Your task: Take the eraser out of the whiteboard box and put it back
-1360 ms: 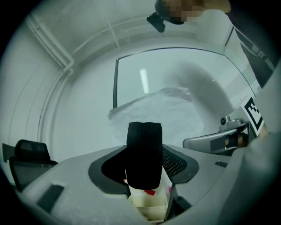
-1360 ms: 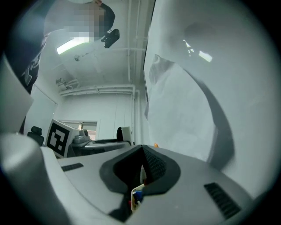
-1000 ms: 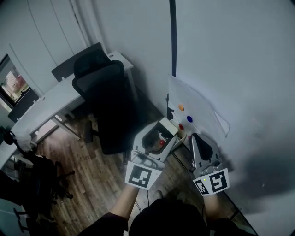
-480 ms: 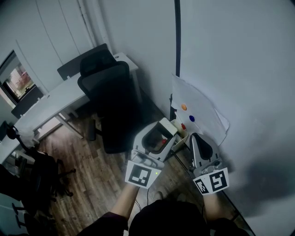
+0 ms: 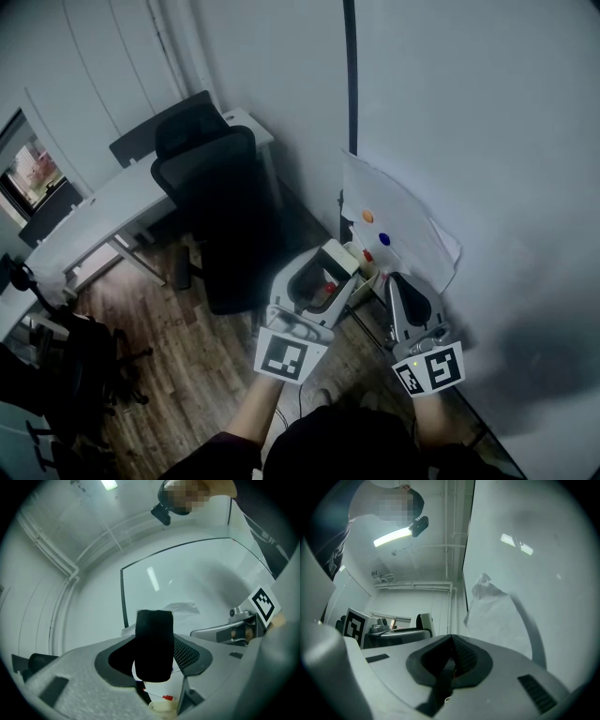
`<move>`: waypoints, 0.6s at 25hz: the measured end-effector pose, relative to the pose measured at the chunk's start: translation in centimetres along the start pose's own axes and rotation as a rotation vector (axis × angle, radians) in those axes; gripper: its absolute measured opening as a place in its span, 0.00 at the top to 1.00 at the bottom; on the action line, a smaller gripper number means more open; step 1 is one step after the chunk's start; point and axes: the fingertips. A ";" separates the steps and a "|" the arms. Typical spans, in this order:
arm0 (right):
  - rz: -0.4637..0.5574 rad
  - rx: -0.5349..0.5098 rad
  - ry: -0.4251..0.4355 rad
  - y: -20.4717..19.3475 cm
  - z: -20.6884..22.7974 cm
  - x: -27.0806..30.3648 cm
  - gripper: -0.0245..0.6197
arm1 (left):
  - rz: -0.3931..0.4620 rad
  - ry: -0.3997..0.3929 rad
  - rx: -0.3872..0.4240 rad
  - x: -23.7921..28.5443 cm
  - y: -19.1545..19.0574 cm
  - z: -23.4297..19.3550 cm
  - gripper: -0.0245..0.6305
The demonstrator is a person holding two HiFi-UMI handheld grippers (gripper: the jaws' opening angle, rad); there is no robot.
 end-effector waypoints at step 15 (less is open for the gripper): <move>-0.077 0.008 -0.057 -2.6 0.3 -0.9 0.96 | -0.027 -0.035 -0.136 2.3 -4.1 -0.5 0.62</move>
Point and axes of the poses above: the fingertips, and each gripper's own axes: x forward along the fingers, z to its right, y out of its top, and after that the axes turned 11 degrees about -x, right-handed
